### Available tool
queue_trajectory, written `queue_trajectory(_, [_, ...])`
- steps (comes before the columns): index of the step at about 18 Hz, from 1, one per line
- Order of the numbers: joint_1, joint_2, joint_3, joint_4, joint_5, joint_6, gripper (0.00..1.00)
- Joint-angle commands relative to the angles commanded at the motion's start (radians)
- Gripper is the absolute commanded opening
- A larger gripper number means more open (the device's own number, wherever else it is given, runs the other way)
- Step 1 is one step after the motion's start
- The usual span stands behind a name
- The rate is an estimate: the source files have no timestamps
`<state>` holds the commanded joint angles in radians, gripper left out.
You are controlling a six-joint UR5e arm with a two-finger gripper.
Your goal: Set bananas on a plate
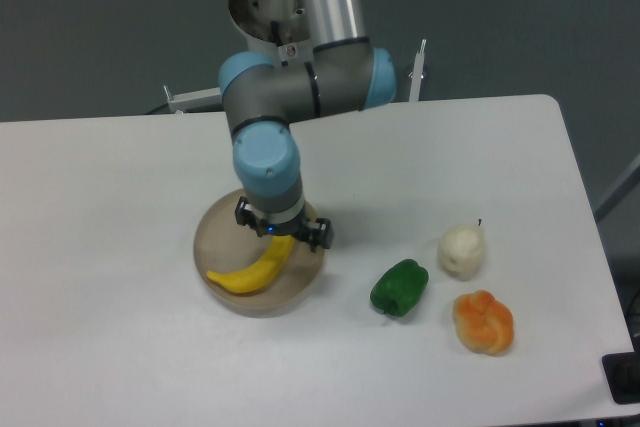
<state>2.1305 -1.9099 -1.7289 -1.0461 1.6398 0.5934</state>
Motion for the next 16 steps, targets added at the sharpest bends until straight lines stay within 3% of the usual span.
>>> queue_trajectory(6, [0.144,0.012,0.119,-0.040,0.015,0.256,1.00])
queue_trajectory(12, [0.223,-0.070,0.244,-0.046,0.041,0.451,1.00])
queue_trajectory(16, [0.250,-0.103,0.314,-0.049,0.041,0.491,1.00])
